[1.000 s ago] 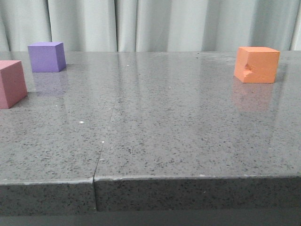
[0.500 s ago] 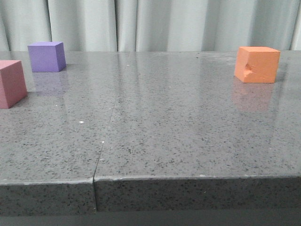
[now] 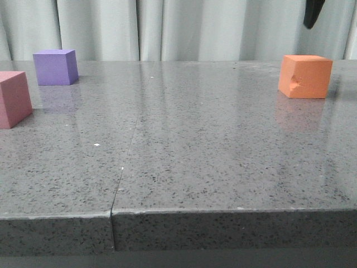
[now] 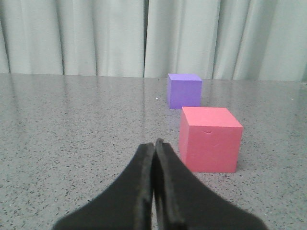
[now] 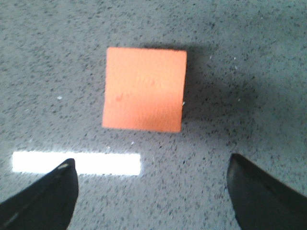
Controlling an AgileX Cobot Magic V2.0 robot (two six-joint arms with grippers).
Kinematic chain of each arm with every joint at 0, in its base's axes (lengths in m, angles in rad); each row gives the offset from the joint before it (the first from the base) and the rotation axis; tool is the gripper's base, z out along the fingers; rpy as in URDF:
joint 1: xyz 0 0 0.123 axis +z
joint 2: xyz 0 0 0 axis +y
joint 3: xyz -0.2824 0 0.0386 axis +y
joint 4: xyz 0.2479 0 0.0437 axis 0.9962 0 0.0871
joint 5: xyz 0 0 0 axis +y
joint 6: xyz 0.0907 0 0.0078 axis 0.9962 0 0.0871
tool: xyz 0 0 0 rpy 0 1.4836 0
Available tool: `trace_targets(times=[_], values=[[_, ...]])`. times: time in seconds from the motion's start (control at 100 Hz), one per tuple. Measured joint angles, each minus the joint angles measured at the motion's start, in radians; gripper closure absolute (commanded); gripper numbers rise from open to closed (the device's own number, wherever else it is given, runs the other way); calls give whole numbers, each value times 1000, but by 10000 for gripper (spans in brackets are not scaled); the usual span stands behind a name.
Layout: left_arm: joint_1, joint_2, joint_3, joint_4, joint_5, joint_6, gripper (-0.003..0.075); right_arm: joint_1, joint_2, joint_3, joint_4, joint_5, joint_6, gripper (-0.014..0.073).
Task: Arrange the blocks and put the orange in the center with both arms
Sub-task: 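Lower the right gripper over the orange cube and close on it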
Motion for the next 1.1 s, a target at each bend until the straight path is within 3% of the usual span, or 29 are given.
trace_targets(times=[0.81,0.9,1.1], values=[[0,0,0,0,0,0,741,0,220,-63,23,-53,0,-26],[0,0,0,0,0,0,741,0,229,-63,23,-67,0,41],[0,0,0,0,0,0,741,0,229,-63,26,-91,0,300]])
